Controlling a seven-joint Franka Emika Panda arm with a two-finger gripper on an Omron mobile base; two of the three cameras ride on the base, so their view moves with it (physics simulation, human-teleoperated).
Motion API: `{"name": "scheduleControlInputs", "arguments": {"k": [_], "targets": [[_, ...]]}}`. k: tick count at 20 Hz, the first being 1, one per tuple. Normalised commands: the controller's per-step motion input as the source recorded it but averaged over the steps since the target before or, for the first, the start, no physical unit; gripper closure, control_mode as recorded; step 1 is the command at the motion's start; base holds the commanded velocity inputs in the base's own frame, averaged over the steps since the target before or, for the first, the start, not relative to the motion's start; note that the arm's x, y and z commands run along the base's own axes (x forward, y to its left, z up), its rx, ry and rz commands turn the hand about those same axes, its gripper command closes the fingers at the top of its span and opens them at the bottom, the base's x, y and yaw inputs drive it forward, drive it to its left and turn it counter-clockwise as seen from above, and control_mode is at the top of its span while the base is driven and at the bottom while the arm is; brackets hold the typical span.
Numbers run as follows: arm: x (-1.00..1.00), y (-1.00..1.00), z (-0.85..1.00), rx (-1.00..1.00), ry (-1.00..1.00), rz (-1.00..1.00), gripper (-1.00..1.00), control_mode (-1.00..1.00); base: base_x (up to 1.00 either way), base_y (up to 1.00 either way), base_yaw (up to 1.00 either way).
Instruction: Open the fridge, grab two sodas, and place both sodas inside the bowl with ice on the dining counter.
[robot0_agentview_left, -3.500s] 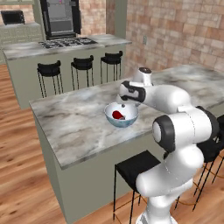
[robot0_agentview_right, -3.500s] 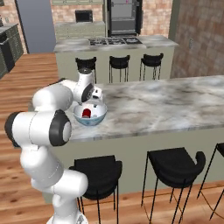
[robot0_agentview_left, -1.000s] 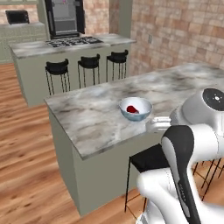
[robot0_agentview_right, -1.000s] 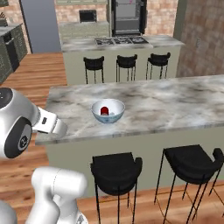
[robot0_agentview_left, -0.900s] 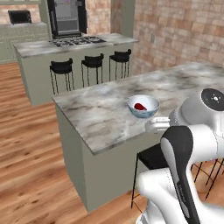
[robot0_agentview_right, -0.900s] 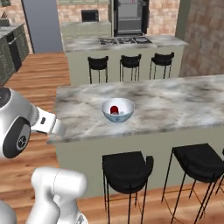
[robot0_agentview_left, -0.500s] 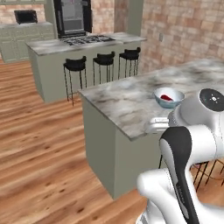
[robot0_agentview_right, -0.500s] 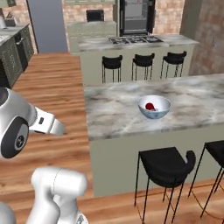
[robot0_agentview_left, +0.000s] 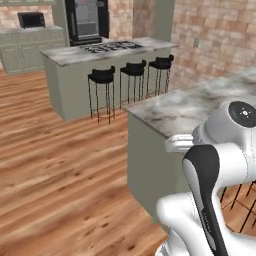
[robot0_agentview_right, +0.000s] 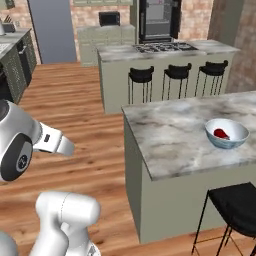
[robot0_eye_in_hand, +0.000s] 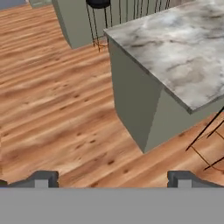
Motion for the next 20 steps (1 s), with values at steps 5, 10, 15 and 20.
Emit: {"name": "scheduleControlInputs", "arguments": {"k": [5, 10, 15, 20], "targets": [[0.00, 0.00, 0.00, 0.00, 0.00, 0.00, -1.00, 1.00, 0.60, 1.00, -0.14], [0.00, 0.00, 0.00, 0.00, 0.00, 0.00, -1.00, 1.00, 0.62, 1.00, -0.11], [0.00, 0.00, 0.00, 0.00, 0.00, 0.00, -1.00, 1.00, 0.59, 1.00, -0.12], [0.00, 0.00, 0.00, 0.00, 0.00, 0.00, -1.00, 1.00, 0.63, 1.00, -0.11]]}}
